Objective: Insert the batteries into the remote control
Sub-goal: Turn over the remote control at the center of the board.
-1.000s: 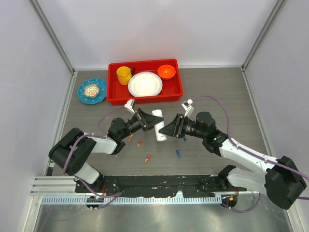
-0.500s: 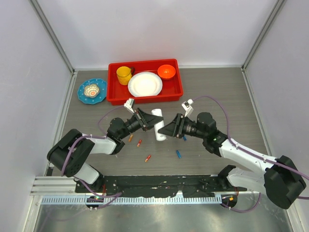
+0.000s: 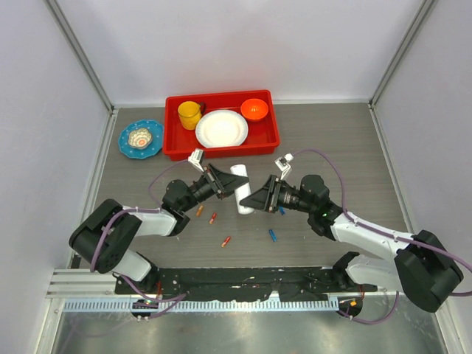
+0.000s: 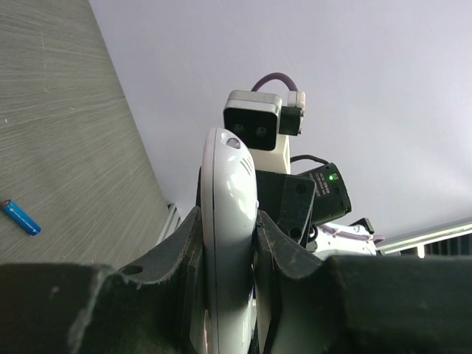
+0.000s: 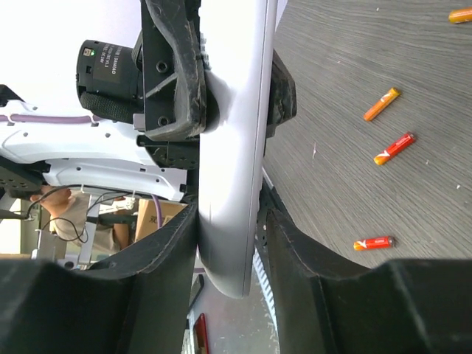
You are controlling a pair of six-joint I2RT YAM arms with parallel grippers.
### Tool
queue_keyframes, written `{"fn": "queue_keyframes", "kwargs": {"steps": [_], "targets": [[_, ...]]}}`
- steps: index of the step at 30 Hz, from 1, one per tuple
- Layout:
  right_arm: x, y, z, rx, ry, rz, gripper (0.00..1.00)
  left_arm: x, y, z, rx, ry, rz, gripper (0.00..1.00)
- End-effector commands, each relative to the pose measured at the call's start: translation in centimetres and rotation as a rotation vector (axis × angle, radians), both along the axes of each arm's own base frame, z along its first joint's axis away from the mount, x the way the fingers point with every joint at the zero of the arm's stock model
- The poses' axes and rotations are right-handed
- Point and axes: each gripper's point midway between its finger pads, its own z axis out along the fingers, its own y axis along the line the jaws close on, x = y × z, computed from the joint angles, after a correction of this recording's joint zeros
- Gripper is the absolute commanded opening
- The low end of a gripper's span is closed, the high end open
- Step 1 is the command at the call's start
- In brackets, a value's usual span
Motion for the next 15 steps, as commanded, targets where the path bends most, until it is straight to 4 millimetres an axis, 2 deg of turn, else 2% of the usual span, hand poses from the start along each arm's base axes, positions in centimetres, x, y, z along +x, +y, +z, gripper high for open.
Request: {"fn": "queue_keyframes", "kwargs": {"steps": [1,5,8,11,13,14,15], "targets": [[0.13,0.38,2.33,0.099,-0.046,0.012,0.47,-2.41,0.88,7.34,-0.184,-0.256,-0.032,0.0],[0.4,0.59,2.24,0.106,-0.033,0.01,0.43,-2.5,0.79,7.09,-0.18,-0.251,-0.032,0.0],[0.43,0.65,2.36,0.121,-0.031,0.01,0.33,-2.6,0.54,7.0,-0.179,-0.249,-0.037,0.0],[0.31,0.68,2.43,0.127,-0.036,0.018,0.16,-2.44,0.53,6.81,-0.177,-0.244,-0.031,0.02],[-0.05,0.65,2.64,0.125,-0.042,0.035,0.1,-2.38,0.52,6.82,-0.177,-0.243,-0.03,0.11],[-0.07,0.58,2.51,0.109,-0.061,0.039,0.05,-2.37,0.48,6.82,-0.177,-0.244,-0.031,0.24],[-0.13,0.57,2.8,0.102,-0.076,0.044,0.04,-2.29,0.48,6.8,-0.175,-0.245,-0.033,0.31]]}}
